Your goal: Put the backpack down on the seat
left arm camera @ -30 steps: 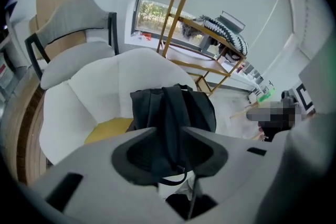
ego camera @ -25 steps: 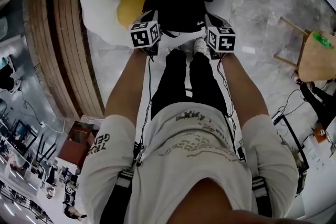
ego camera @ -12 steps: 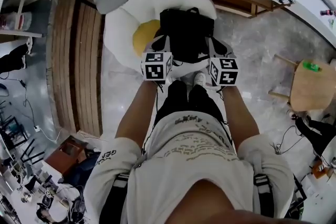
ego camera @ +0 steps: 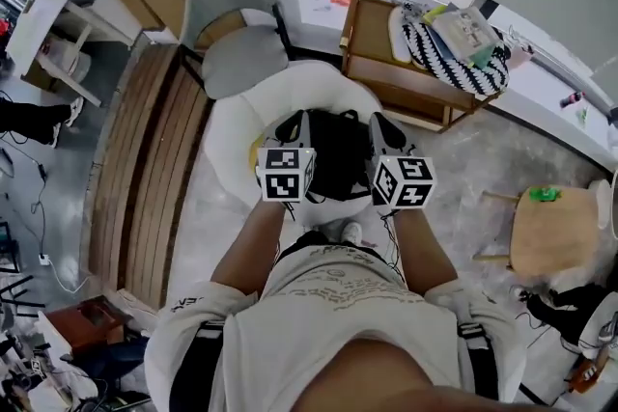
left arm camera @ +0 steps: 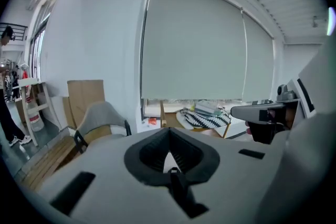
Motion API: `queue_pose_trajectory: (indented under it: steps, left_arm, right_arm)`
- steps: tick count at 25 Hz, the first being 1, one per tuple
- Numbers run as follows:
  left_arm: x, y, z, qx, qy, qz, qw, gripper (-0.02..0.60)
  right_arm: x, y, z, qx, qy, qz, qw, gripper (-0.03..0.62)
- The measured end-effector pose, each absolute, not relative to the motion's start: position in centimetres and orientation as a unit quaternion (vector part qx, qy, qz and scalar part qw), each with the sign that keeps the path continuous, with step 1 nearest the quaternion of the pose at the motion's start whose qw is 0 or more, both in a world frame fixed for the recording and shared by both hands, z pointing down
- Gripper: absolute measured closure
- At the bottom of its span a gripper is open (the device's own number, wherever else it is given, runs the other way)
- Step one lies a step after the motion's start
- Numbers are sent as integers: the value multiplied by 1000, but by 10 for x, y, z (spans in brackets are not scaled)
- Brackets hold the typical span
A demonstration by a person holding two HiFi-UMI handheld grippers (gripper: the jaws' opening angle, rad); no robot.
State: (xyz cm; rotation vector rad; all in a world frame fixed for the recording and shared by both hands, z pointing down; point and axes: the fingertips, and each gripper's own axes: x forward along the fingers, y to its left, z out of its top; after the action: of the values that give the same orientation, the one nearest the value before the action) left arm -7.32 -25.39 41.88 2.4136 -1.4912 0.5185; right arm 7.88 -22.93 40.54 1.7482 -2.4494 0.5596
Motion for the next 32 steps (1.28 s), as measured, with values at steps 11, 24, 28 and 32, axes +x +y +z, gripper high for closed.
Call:
queue_pose_trajectory:
  steps: [11, 24, 28, 32]
  left_arm:
    - [-58, -257, 270, 845, -523, 106, 33, 561]
    - [-52, -247, 239, 845, -527, 92, -3, 561]
    - [-53, -247, 235, 844, -530, 89, 0, 561]
    - [-53, -247, 236, 847, -525, 86, 11, 561]
  right_arm:
    - [86, -225, 264, 584, -808, 73, -30, 568]
    - [92, -225, 261, 570, -813, 108, -42, 568]
    - [95, -226, 254, 573, -812, 97, -48, 568]
    - [98, -228, 252, 576, -810, 96, -53, 568]
